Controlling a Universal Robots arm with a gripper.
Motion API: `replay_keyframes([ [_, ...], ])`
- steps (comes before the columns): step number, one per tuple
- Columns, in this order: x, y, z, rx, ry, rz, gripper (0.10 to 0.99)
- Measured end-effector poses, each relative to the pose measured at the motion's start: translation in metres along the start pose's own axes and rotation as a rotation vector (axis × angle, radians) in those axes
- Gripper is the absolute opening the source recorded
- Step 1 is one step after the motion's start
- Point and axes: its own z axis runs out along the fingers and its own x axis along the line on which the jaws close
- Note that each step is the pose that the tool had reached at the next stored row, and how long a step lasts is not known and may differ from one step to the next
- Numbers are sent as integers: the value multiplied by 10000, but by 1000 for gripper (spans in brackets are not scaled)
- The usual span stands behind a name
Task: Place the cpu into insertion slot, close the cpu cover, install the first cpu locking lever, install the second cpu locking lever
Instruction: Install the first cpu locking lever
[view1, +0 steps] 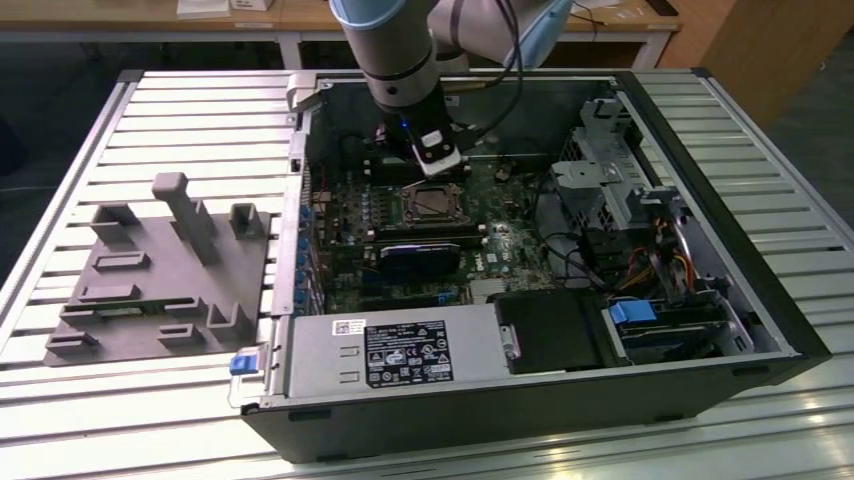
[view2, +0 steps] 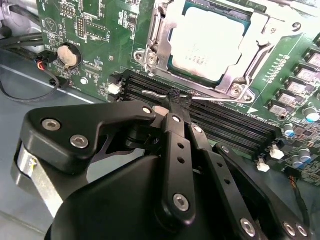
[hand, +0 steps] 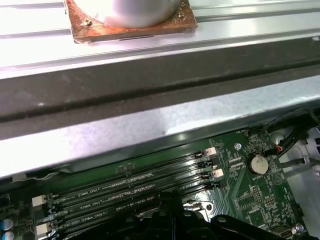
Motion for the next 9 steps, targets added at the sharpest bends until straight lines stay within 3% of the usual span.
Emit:
replay_keyframes([
  [4, 6, 5, 16, 121, -58, 83, 106],
  [9, 19, 37, 35, 180, -102, 185, 106],
])
